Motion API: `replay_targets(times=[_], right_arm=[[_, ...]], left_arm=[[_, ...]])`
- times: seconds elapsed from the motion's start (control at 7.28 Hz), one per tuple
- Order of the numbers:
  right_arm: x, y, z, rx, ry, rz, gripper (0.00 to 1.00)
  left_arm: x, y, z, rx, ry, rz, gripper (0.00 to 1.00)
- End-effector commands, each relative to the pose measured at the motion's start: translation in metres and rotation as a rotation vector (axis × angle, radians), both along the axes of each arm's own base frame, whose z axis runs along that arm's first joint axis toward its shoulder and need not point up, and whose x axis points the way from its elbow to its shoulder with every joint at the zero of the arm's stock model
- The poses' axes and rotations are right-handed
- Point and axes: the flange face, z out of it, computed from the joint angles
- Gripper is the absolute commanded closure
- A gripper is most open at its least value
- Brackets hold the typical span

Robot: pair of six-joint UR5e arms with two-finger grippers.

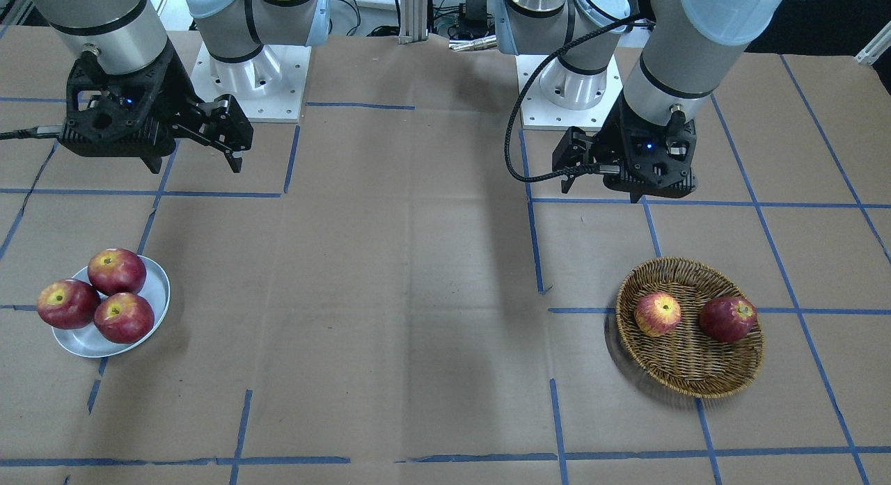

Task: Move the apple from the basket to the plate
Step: 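Lower the left gripper into the basket over the yellow-red apple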

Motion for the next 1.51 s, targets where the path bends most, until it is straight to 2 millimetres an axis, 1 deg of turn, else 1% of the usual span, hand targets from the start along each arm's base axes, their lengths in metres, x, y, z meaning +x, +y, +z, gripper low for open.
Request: replay_targets(times=[0.0,0.14,0.27,0.55,0.69,0.96,1.1,1.37], right_arm=[[0.0,0.0,0.0,0.0,-0.002,0.0,0.0],[0.001,-0.002,0.004,-0.009,-0.003,-0.003,0.0],[0.0,-0.001,0.005,-0.009,-0.003,-0.003,0.0],[0.001,0.001,0.002,-0.003,-0.002,-0.006,0.0],[0.001,0.0,0.002,-0.003,-0.003,-0.006,0.0],[0.001,-0.001,0.002,-0.003,-0.003,-0.005,0.0],[0.001,-0.001,0.005,-0.011,-0.003,-0.006,0.0],[0.001,-0.001,0.004,-0.008,-0.003,-0.009,0.0]], left_arm=[[0.07,-0.016,-0.06,-0.055,-0.006,-0.018,0.0],[0.085,-0.029,-0.079,-0.122,-0.047,-0.066,0.0],[0.097,-0.039,-0.086,-0.117,-0.053,-0.056,0.0],[0.106,-0.052,-0.129,-0.097,-0.045,-0.059,0.0],[0.119,-0.053,-0.142,-0.08,-0.043,-0.038,0.0],[0.123,-0.062,-0.163,-0.048,-0.029,-0.032,0.0],[0.125,-0.067,-0.176,-0.028,-0.024,-0.021,0.0],[0.126,-0.073,-0.203,0.007,-0.012,0.006,0.0]])
